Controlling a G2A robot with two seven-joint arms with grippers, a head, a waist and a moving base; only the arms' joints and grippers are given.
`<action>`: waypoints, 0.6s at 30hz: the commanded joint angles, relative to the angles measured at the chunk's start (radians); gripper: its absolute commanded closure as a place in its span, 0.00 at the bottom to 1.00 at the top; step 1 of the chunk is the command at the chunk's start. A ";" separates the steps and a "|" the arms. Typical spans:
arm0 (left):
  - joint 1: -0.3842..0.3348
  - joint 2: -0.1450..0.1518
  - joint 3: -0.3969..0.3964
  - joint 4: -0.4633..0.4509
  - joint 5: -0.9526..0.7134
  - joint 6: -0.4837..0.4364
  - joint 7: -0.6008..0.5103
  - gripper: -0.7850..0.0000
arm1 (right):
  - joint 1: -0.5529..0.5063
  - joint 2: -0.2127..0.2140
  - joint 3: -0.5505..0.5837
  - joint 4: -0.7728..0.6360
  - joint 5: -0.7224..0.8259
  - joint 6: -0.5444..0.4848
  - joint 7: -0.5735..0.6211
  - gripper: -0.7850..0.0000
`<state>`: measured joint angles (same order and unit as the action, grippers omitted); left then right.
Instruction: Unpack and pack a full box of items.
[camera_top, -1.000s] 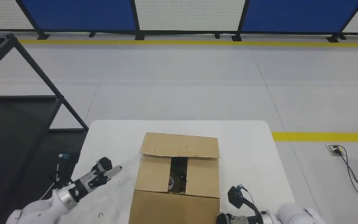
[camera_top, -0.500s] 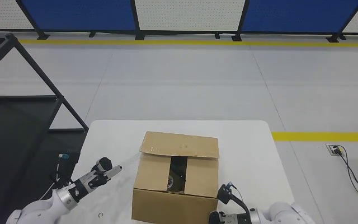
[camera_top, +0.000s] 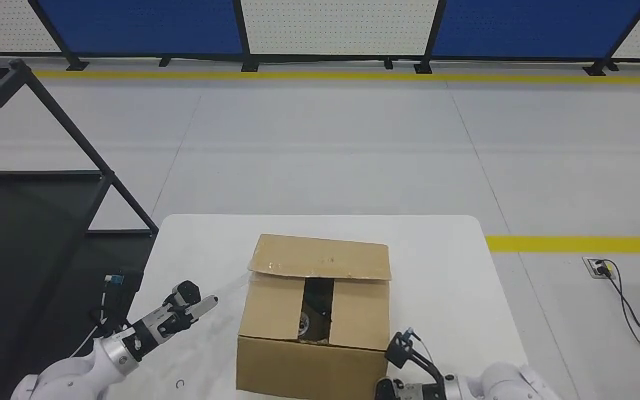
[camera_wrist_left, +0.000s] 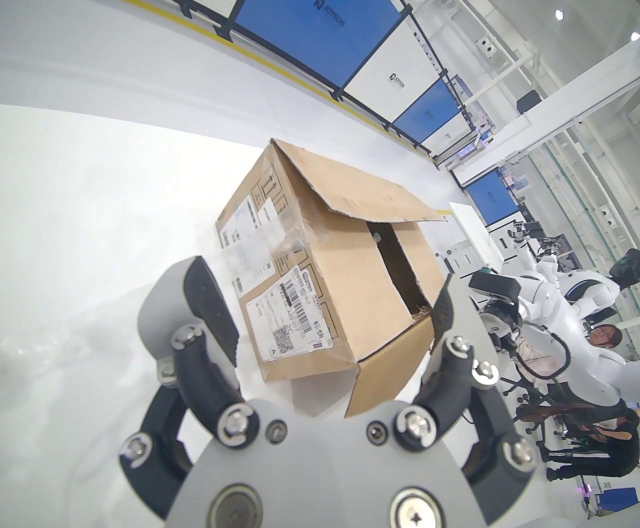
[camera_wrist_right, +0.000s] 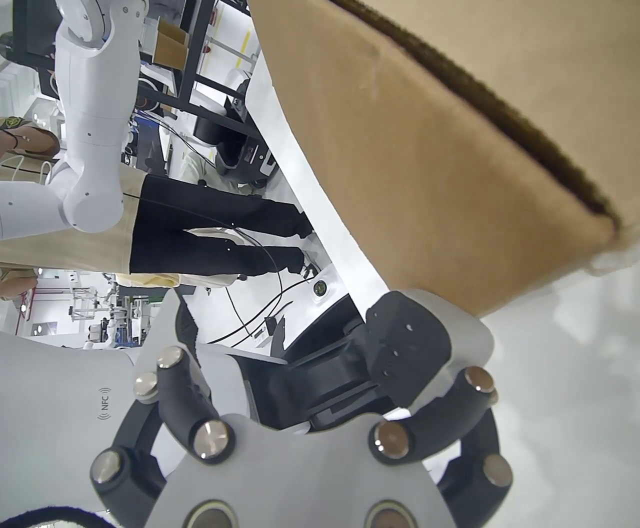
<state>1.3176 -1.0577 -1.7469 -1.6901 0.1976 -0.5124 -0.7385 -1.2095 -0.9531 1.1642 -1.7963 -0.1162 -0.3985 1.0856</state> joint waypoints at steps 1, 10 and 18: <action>0.000 0.000 0.000 0.000 0.000 0.000 0.000 0.00 | -0.010 0.004 0.020 -0.019 0.011 -0.015 -0.001 0.00; 0.000 0.000 0.000 0.000 0.000 0.000 0.000 0.00 | -0.044 0.036 0.187 -0.159 0.154 -0.031 0.084 0.00; 0.000 0.000 0.000 0.000 0.000 0.000 0.000 0.00 | 0.060 0.031 0.198 -0.171 0.235 0.230 -0.016 0.00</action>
<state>1.3176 -1.0577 -1.7469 -1.6901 0.1976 -0.5124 -0.7385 -1.1744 -0.9202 1.3702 -1.9784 0.1022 -0.2263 1.0861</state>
